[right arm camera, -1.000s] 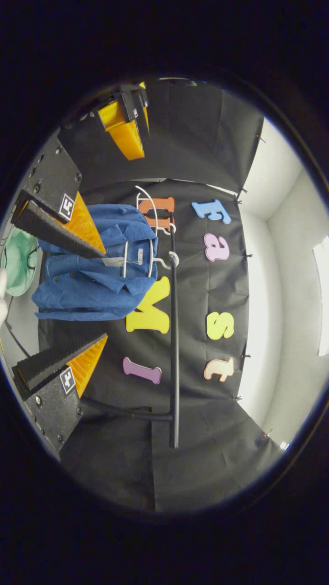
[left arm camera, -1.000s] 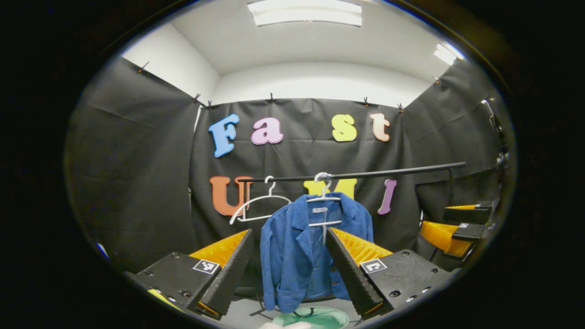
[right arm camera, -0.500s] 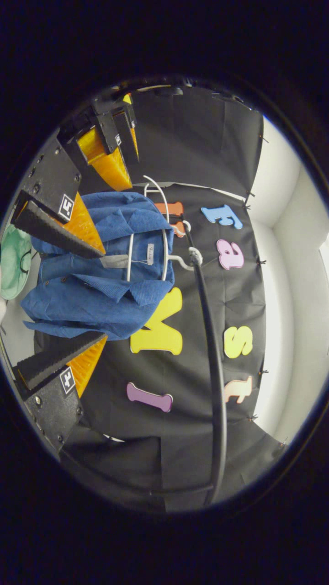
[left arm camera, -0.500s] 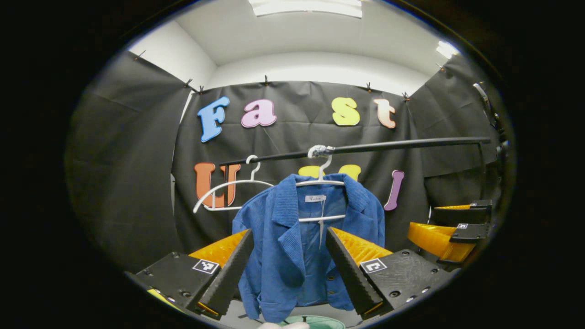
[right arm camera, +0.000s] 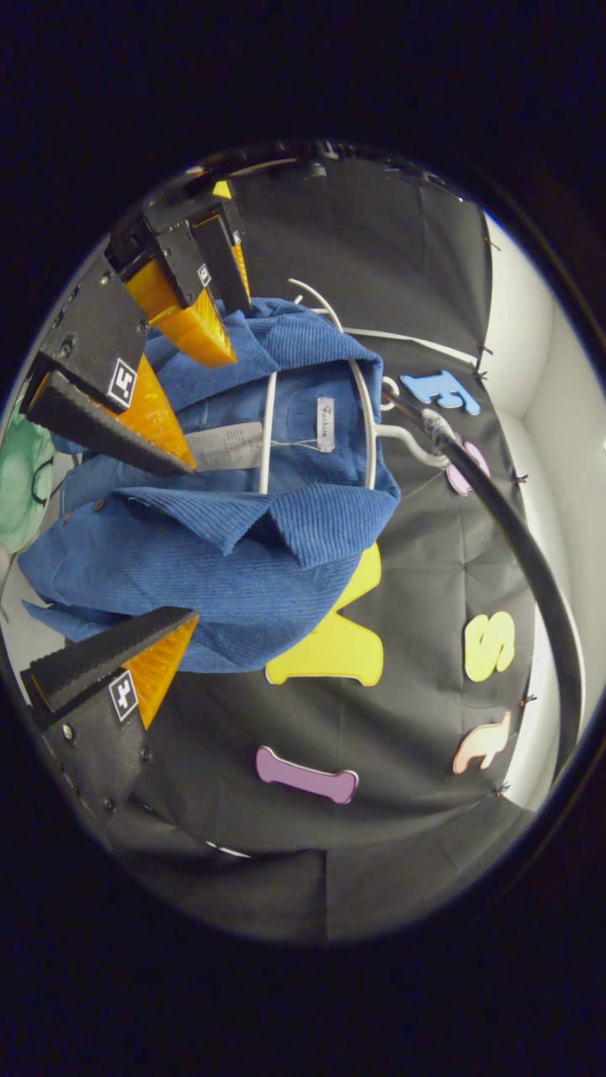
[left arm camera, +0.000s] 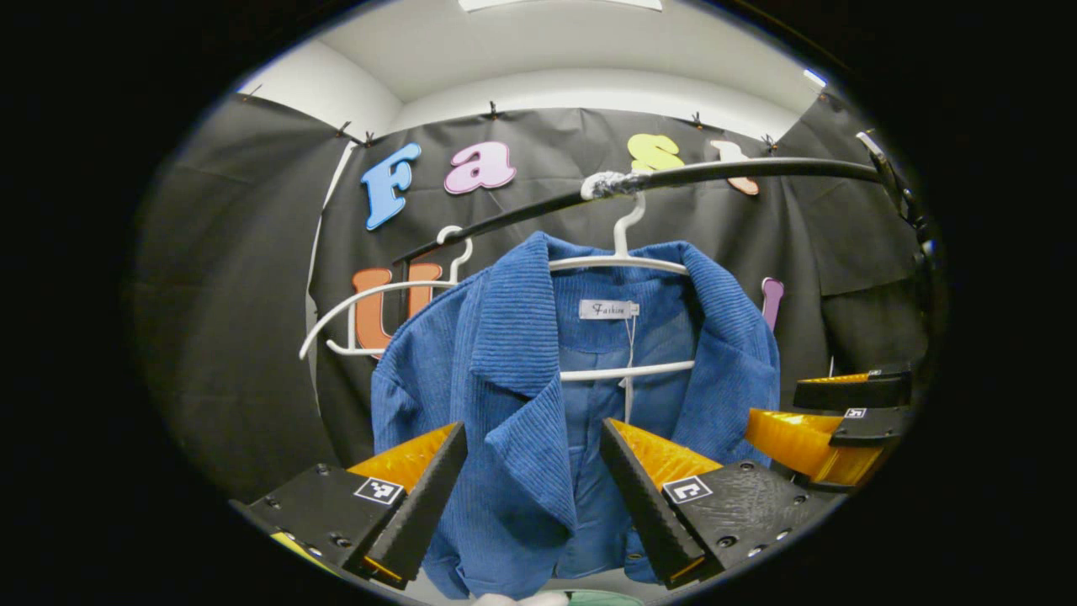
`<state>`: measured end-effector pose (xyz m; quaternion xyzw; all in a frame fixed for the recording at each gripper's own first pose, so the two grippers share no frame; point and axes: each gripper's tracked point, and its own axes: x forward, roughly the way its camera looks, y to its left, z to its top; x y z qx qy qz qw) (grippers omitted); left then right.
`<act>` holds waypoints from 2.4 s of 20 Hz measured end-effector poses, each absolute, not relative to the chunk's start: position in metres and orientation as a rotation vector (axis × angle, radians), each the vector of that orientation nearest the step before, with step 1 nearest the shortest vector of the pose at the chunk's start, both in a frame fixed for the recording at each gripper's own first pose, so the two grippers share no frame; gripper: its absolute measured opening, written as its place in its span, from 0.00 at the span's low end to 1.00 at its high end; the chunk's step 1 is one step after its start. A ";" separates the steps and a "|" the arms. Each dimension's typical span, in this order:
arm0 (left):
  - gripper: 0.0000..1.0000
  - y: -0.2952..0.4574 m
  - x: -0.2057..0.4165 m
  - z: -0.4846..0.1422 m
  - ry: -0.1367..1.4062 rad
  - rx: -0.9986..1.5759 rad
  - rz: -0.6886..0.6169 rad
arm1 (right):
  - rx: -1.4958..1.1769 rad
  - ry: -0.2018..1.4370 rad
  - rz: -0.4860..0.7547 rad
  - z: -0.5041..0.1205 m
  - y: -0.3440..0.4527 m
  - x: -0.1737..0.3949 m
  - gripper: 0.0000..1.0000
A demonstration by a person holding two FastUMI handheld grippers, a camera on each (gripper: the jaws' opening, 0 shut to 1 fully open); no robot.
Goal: Grasp the clothes on the hanger with both hands and then place them into the laundry hamper below.
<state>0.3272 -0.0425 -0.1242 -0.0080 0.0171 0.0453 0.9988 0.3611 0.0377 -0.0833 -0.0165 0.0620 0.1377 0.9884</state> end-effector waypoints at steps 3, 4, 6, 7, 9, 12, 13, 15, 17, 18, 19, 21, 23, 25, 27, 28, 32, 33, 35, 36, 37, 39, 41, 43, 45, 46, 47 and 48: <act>1.00 -0.049 0.340 -0.137 0.064 -0.033 0.075 | -0.034 0.140 0.304 -0.088 0.044 0.375 0.94; 0.96 -0.050 0.342 -0.138 0.067 -0.039 0.074 | -0.031 0.139 0.308 -0.090 0.045 0.378 0.88; 1.00 -0.052 0.347 -0.135 0.056 -0.042 0.072 | -0.028 0.152 0.322 -0.093 0.051 0.387 0.83; 0.96 -0.052 0.350 -0.135 0.057 -0.036 0.075 | -0.022 0.165 0.331 -0.097 0.055 0.390 0.82; 0.96 -0.050 0.356 -0.134 0.059 -0.023 0.086 | -0.011 0.173 0.336 -0.099 0.060 0.396 0.75; 0.89 -0.044 0.369 -0.138 0.070 -0.024 0.107 | -0.005 0.181 0.330 -0.102 0.067 0.408 0.52; 0.83 -0.042 0.373 -0.143 0.091 -0.028 0.111 | -0.002 0.189 0.332 -0.105 0.069 0.412 0.43; 0.65 -0.041 0.378 -0.149 0.114 -0.037 0.107 | -0.004 0.204 0.365 -0.107 0.076 0.414 0.22; 0.41 -0.038 0.379 -0.150 0.116 -0.028 0.122 | -0.008 0.217 0.398 -0.107 0.076 0.418 0.13; 0.29 -0.033 0.379 -0.153 0.124 -0.019 0.143 | 0.000 0.223 0.425 -0.107 0.076 0.417 0.09; 0.17 -0.028 0.378 -0.155 0.131 -0.016 0.164 | 0.011 0.231 0.452 -0.107 0.075 0.416 0.07; 0.09 -0.031 0.377 -0.155 0.131 -0.037 0.151 | 0.032 0.240 0.522 -0.107 0.073 0.414 0.05; 0.05 -0.030 0.376 -0.152 0.128 -0.029 0.135 | 0.040 0.242 0.582 -0.105 0.069 0.415 0.04; 0.04 -0.026 0.375 -0.154 0.136 -0.021 0.124 | 0.065 0.248 0.639 -0.104 0.067 0.413 0.04; 0.00 -0.022 0.376 -0.151 0.137 -0.007 0.120 | 0.084 0.250 0.693 -0.105 0.066 0.409 0.04; 0.03 -0.022 0.375 -0.150 0.133 -0.011 0.111 | 0.094 0.246 0.715 -0.103 0.065 0.406 0.04; 0.03 -0.023 0.366 -0.139 0.110 -0.068 0.099 | 0.191 0.243 0.798 -0.095 0.064 0.396 0.04; 0.03 -0.022 0.362 -0.134 0.101 -0.080 0.102 | 0.237 0.238 0.825 -0.090 0.064 0.393 0.04; 0.00 -0.017 0.353 -0.122 0.070 -0.102 0.118 | 0.339 0.224 0.863 -0.078 0.057 0.391 0.04; 0.00 -0.013 0.350 -0.115 0.057 -0.117 0.127 | 0.382 0.216 0.871 -0.072 0.053 0.393 0.04; 0.03 -0.009 0.347 -0.110 0.046 -0.131 0.135 | 0.421 0.205 0.879 -0.065 0.049 0.394 0.04; 0.03 0.003 0.344 -0.097 0.024 -0.158 0.154 | 0.503 0.182 0.922 -0.049 0.044 0.393 0.04; 0.03 0.015 0.340 -0.081 -0.011 -0.169 0.168 | 0.570 0.161 0.972 -0.034 0.039 0.389 0.04; 0.00 0.029 0.337 -0.067 -0.045 -0.174 0.181 | 0.610 0.139 1.005 -0.022 0.033 0.384 0.04; 0.00 0.040 0.338 -0.055 -0.071 -0.188 0.187 | 0.675 0.118 1.017 -0.008 0.025 0.388 0.04; 0.00 0.045 0.337 -0.051 -0.082 -0.192 0.191 | 0.720 0.103 1.020 -0.002 0.021 0.389 0.04; 0.00 0.048 0.337 -0.046 -0.095 -0.201 0.188 | 0.758 0.090 1.017 0.004 0.014 0.393 0.03; 0.00 0.050 0.334 -0.042 -0.103 -0.206 0.188 | 0.785 0.072 0.999 0.009 0.007 0.398 0.04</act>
